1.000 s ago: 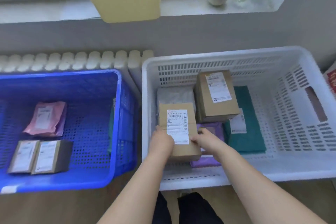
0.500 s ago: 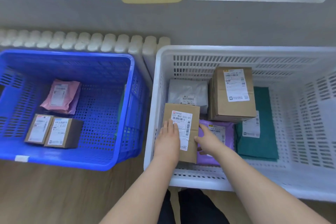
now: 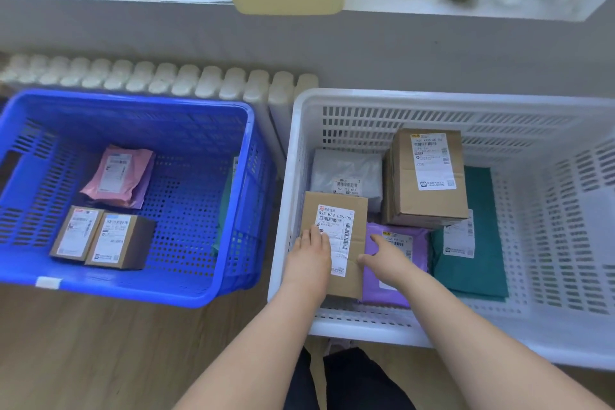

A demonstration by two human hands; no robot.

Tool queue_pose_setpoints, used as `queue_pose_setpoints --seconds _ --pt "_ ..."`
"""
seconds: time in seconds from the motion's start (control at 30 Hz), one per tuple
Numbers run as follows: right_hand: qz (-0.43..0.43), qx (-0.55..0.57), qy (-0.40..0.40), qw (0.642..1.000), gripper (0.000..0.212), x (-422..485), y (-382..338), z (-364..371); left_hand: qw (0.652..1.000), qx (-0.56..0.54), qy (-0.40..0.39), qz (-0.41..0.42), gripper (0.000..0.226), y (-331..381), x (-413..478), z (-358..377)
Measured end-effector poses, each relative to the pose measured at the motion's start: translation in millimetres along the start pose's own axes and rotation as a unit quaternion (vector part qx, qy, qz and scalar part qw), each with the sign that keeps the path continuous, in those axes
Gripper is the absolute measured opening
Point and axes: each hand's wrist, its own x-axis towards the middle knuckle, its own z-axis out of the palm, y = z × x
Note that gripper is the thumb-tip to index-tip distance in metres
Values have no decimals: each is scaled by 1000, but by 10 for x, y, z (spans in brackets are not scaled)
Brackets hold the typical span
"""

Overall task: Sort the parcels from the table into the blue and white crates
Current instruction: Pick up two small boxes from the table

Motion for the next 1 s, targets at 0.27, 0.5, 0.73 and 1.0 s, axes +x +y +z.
queue_pose_setpoints --seconds 0.27,0.5,0.73,1.0 --pt "-71 -32 68 995 42 -325 -383 -332 956 -124 243 106 41 -117 -119 -309" --pt "-167 -54 129 976 37 -703 -1139 -420 891 -176 416 -30 32 -729 -355 -754" --pt "-263 -86 89 957 34 -1059 -2037 316 908 -210 313 -181 42 -1761 -932 -634" --pt "-327 -157 6 932 32 -1339 -3186 2035 838 -321 334 -289 36 -3354 -2046 -98"
